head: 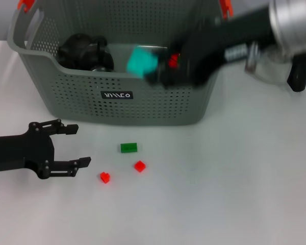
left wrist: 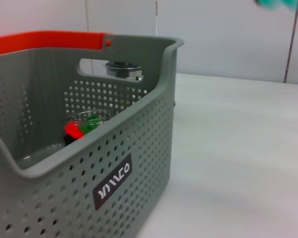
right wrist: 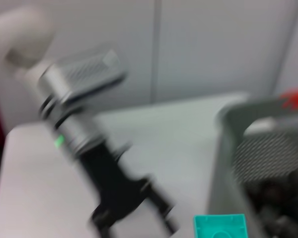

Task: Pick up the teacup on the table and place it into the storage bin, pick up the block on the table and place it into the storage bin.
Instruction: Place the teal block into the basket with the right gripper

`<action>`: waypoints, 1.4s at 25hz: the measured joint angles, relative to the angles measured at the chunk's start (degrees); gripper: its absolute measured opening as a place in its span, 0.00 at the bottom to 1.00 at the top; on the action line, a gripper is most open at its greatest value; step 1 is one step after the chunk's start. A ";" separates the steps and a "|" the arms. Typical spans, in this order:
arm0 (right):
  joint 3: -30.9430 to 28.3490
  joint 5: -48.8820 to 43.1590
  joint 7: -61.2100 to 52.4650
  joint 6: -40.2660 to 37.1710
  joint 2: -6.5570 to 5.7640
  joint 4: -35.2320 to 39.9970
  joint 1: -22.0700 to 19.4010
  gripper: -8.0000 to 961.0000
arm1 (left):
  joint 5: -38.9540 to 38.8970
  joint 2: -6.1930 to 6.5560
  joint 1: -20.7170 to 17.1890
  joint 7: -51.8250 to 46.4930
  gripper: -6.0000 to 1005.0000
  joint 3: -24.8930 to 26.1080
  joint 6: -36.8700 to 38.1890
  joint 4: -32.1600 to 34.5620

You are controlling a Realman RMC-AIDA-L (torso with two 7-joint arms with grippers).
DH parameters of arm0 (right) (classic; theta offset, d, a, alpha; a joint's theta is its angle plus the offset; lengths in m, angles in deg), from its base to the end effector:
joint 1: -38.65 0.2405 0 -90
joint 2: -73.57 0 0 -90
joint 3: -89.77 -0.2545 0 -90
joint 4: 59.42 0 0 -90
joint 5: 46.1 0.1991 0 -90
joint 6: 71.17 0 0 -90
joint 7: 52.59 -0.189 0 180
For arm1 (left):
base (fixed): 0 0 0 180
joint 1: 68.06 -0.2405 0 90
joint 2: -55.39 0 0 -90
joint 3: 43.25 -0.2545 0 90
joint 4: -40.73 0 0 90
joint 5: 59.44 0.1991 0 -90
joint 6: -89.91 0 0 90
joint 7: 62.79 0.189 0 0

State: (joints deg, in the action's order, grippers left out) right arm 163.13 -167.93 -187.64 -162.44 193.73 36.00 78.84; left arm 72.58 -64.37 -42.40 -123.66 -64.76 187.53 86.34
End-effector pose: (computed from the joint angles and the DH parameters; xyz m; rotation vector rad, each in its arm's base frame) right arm 0.0293 0.3401 -0.0106 -2.8936 0.2242 0.2269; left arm -0.2951 0.3003 -0.0054 -2.6983 -0.3369 -0.4514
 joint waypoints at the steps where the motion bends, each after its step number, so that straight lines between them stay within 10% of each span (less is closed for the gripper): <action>1: -1.56 -0.30 0.14 0.58 -0.02 -0.31 0.85 0.45 | 0.00 -0.02 0.00 -0.02 0.84 -0.09 0.33 0.00; 18: -14.36 -21.67 -3.95 14.99 -6.38 -36.37 22.44 0.45 | -0.01 0.06 0.32 -0.37 0.84 -0.20 0.88 0.00; 35: -8.76 -33.58 -5.35 26.41 -1.80 -43.42 24.83 0.46 | 0.00 0.14 0.78 -0.40 0.84 -0.20 0.82 0.00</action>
State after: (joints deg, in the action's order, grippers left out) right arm 154.37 -201.51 -192.99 -136.02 191.93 -7.42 103.66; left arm 72.57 -64.23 -41.62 -124.05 -64.96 188.35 86.34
